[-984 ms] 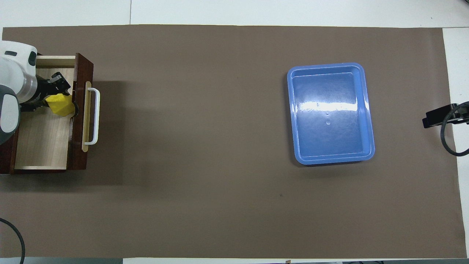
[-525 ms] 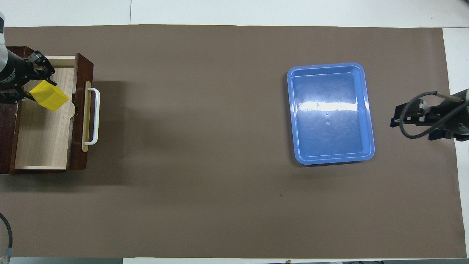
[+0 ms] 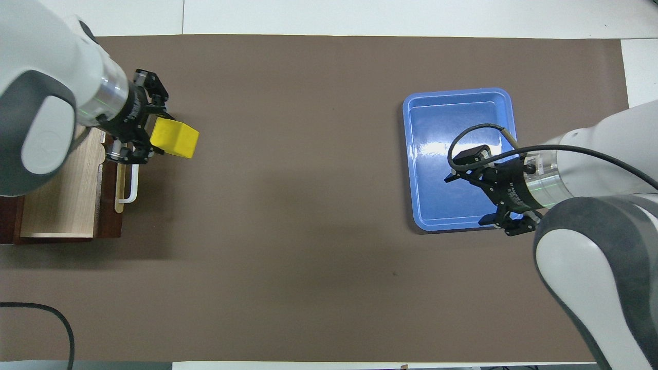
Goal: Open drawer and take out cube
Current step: 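Lift the cube with the left gripper while the right gripper approaches it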
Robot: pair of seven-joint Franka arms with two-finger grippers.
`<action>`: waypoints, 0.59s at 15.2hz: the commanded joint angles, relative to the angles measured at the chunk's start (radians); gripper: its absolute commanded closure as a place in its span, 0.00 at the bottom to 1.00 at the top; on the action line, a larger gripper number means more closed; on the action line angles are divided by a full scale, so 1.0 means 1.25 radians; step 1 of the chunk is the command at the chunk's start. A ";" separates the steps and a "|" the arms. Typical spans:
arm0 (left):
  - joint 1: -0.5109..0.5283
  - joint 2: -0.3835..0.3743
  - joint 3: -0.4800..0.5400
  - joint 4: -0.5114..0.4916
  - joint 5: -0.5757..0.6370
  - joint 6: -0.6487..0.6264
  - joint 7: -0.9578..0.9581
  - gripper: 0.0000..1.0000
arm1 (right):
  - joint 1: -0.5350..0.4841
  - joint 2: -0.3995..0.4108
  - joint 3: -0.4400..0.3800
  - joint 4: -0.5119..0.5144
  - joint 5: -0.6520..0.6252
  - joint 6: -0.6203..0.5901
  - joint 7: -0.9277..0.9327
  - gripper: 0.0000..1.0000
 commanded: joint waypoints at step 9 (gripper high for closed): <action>-0.258 -0.082 0.015 -0.292 0.000 0.296 -0.609 1.00 | 0.114 0.141 -0.004 -0.028 0.312 0.188 0.167 0.00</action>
